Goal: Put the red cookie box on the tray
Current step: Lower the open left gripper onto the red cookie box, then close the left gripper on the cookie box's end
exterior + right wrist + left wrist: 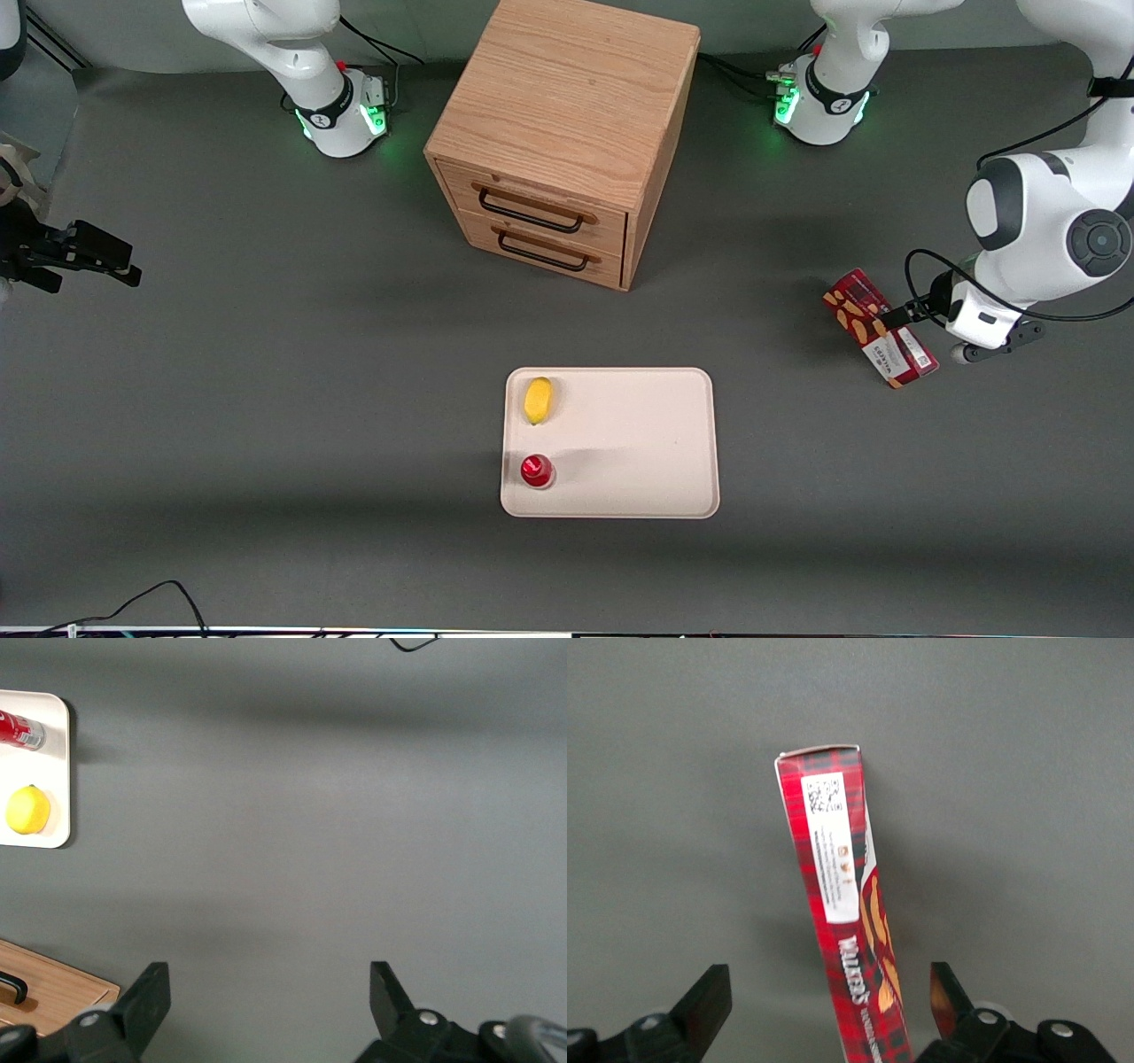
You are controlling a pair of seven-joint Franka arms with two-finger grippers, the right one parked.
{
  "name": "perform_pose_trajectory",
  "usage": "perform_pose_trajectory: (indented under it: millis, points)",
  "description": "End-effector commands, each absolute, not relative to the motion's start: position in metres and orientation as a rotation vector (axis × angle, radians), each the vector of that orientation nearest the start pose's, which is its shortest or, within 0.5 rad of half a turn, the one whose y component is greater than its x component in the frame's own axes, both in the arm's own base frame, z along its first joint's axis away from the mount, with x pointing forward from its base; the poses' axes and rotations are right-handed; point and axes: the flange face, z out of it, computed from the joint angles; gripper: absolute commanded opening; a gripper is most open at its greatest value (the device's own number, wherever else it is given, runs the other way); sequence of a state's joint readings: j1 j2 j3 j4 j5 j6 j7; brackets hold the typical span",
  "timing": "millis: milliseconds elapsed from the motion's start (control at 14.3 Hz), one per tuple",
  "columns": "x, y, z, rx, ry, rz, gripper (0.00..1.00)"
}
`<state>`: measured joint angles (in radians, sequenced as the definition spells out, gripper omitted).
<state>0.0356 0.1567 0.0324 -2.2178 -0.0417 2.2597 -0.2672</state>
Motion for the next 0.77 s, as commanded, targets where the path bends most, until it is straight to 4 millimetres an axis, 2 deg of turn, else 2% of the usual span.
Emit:
perform_pose_trajectory:
  millis: [0, 421, 491, 561, 631, 701]
  points:
    - [0.53, 0.031, 0.274, -3.098, -0.617, 0.145, 1.0]
    - [0.531, 0.031, 0.254, -3.095, -0.616, 0.147, 0.99]
    - [0.528, 0.03, 0.252, -3.096, -0.607, 0.156, 0.91]
    - [0.527, 0.031, 0.251, -3.097, -0.6, 0.158, 0.72]
    - [0.524, 0.031, 0.247, -3.096, -0.593, 0.17, 0.61]
    - [0.523, 0.031, 0.246, -3.095, -0.593, 0.177, 0.59]
